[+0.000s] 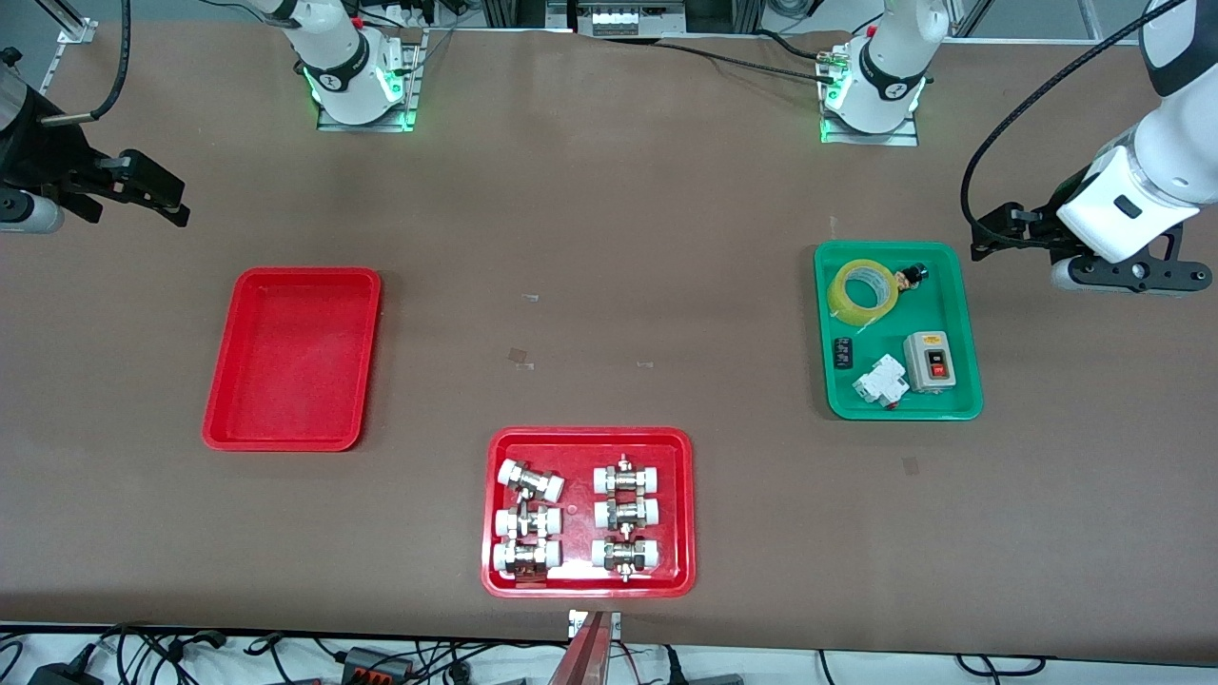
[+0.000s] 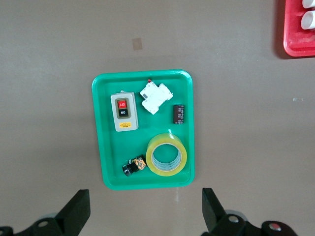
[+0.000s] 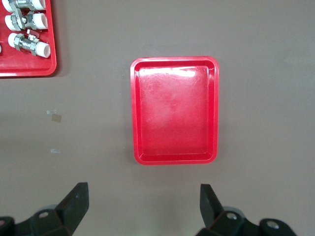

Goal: Left arm passes tape to right arm into tray
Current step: 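Move the left gripper toward the tape roll in the green tray, then lower the left gripper onto the yellow tape roll and grasp it, then lift the tape with the left gripper while the right gripper reaches over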

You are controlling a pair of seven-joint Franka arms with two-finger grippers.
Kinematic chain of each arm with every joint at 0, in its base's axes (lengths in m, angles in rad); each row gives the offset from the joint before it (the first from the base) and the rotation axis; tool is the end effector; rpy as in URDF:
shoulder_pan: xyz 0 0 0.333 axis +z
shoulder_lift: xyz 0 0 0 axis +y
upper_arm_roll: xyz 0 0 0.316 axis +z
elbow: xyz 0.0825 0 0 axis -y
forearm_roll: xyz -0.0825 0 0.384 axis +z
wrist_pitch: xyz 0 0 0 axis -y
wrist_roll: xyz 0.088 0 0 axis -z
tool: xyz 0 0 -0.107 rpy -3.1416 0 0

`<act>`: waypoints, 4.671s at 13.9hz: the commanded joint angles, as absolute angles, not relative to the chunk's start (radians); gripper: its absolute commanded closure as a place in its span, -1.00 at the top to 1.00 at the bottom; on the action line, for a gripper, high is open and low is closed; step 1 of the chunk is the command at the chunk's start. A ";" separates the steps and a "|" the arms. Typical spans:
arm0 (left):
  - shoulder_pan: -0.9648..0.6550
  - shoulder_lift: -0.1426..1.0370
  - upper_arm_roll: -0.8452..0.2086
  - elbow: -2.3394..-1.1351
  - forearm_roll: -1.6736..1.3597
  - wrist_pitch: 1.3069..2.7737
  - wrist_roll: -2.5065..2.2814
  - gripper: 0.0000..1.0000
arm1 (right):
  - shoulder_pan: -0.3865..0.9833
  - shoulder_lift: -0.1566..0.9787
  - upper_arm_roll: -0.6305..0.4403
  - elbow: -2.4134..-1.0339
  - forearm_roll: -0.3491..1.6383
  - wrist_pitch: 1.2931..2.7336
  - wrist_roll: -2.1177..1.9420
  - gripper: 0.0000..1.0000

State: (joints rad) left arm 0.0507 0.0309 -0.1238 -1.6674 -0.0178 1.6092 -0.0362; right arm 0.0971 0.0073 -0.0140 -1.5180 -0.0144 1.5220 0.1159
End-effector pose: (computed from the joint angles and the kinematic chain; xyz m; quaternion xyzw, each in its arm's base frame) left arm 0.5601 -0.0419 0.5651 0.9988 -0.0177 -0.0449 0.0083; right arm 0.5505 0.0443 0.6410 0.9998 -0.0167 -0.0009 0.0074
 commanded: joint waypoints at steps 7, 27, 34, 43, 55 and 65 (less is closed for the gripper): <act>0.051 0.104 -0.140 -1.652 0.001 1.617 -0.041 1.00 | 0.094 0.011 -0.009 -1.502 -0.008 1.505 0.114 1.00; 0.100 0.169 -0.144 -2.405 0.002 2.336 -0.081 1.00 | 0.094 0.009 -0.009 -1.508 -0.008 1.503 0.114 1.00; 0.097 0.225 -0.144 -2.410 0.002 2.370 -0.130 0.61 | 0.094 0.011 -0.009 -1.509 -0.008 1.503 0.114 1.00; 0.097 0.201 -0.146 -2.393 0.002 2.300 -0.149 -0.98 | 0.094 0.012 -0.009 -1.509 -0.008 1.503 0.117 1.00; -0.020 0.262 -0.261 -1.564 -0.143 1.516 -0.320 -0.98 | 0.095 0.034 -0.008 -1.508 -0.002 1.506 0.113 1.00; -0.379 0.558 -0.259 -1.391 -0.395 1.953 -1.171 -0.98 | 0.052 0.185 -0.011 -1.516 0.277 1.453 -0.059 1.00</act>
State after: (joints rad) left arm -0.3498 0.5036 -0.2642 -1.4424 -0.2767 1.8640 -1.0114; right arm 0.0796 0.1472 -0.0138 -1.5264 0.1975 1.4675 0.0041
